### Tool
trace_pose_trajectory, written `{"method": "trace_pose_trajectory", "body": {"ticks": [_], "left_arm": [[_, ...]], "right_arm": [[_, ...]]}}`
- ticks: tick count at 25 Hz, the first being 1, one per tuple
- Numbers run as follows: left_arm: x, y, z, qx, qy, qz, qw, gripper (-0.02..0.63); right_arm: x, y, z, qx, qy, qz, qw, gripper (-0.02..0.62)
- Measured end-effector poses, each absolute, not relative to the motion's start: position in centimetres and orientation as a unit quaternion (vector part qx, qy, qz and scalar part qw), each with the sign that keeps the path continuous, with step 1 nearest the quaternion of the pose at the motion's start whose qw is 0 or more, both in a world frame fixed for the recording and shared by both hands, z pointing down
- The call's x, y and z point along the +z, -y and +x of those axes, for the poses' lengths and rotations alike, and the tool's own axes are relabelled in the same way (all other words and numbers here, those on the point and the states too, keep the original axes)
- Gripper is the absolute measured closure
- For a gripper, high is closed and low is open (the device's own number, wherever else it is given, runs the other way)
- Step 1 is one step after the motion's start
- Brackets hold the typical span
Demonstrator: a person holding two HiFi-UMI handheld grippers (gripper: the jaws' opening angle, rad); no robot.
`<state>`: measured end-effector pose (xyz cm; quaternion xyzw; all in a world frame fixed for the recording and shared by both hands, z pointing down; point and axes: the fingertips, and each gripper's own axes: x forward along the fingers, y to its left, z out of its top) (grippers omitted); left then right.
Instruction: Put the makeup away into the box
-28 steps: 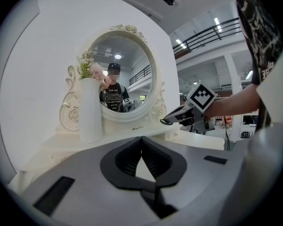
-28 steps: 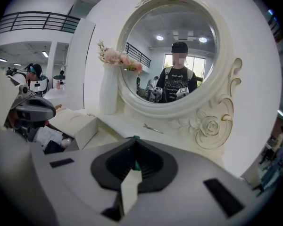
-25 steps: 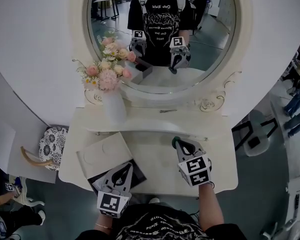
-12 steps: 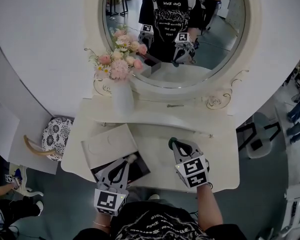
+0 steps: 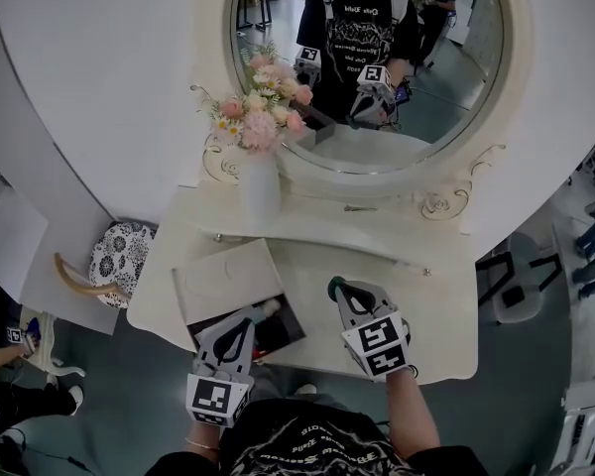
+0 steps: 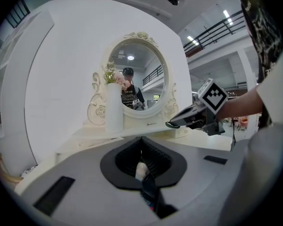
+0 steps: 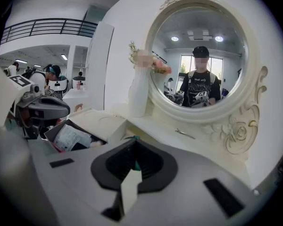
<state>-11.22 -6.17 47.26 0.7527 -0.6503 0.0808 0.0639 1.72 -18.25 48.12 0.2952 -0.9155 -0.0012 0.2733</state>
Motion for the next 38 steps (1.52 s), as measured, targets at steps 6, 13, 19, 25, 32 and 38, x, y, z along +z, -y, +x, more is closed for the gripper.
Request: {"method": "trace_pose_trajectory", "body": {"ticks": [6, 13, 19, 25, 32, 38], "left_arm": [[47.2, 5.2, -12.0, 0.077, 0.664, 0.740, 0.065, 0.591], [47.7, 3.6, -12.8, 0.077, 0.682, 0.724, 0.073, 0.591], [47.7, 2.9, -13.4, 0.076, 0.691, 0.715, 0.072, 0.591], [47.7, 2.1, -14.4, 0.073, 0.704, 0.703, 0.072, 0.591], [48.0, 0.9, -15.5, 0.074, 0.719, 0.686, 0.081, 0.591], [47.8, 0.2, -16.6, 0.073, 0.731, 0.674, 0.083, 0.591]], "right_arm": [[48.6, 16.7, 0.3, -0.002, 0.922, 0.272, 0.274, 0.588], [48.9, 15.0, -1.2, -0.009, 0.930, 0.242, 0.278, 0.586], [49.2, 13.8, -2.9, -0.014, 0.936, 0.217, 0.276, 0.586], [49.8, 11.9, -4.9, -0.020, 0.942, 0.185, 0.281, 0.586], [50.3, 10.6, -6.5, -0.022, 0.945, 0.155, 0.286, 0.586], [50.8, 9.7, -7.9, -0.022, 0.947, 0.130, 0.292, 0.586]]}}
